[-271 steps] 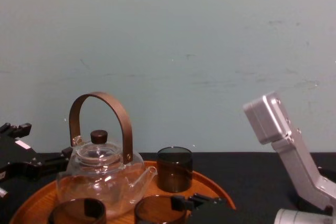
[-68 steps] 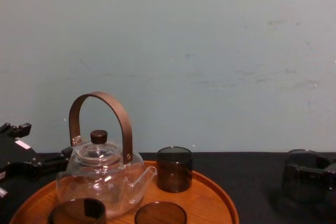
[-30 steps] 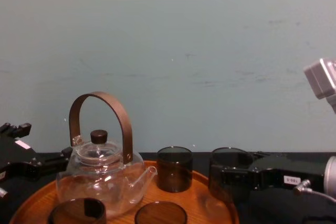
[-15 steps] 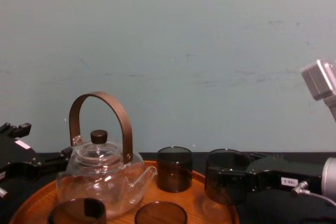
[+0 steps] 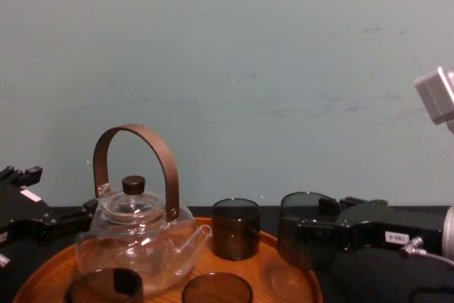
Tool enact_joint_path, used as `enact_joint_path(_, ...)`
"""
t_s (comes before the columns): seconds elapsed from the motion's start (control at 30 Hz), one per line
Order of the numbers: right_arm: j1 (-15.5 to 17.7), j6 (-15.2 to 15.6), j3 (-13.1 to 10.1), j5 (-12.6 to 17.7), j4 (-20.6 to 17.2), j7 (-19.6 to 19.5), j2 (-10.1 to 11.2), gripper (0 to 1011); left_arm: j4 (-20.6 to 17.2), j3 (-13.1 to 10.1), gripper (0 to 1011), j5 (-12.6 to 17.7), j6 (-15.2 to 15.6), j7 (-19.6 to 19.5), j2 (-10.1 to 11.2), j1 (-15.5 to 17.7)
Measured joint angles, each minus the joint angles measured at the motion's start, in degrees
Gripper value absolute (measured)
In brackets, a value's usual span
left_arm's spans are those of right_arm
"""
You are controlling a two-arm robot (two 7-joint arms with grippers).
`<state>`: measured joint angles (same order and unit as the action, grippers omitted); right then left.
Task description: Pick up the glass from the table and place it on the tray.
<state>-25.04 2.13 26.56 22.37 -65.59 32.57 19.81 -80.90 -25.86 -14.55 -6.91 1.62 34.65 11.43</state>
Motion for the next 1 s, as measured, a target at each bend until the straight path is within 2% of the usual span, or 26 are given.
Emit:
enact_joint_path(0.43,4.79,2.62,0.05,0.48,-9.11,-1.99,3.16,914,0.0,0.0,1002,0.0,0.0,0.0,0.0,0.0)
enact_joint_path(0.73,5.63,2.77,-0.12,0.87,-10.57,-2.42,3.94,913,0.0,0.0,1002,0.0,0.0,0.0,0.0,0.0)
enact_joint_path(1.0,4.11,2.12,-0.23,0.99,-8.66,-2.41,3.44,914,0.0,0.0,1002,0.0,0.0,0.0,0.0,0.0)
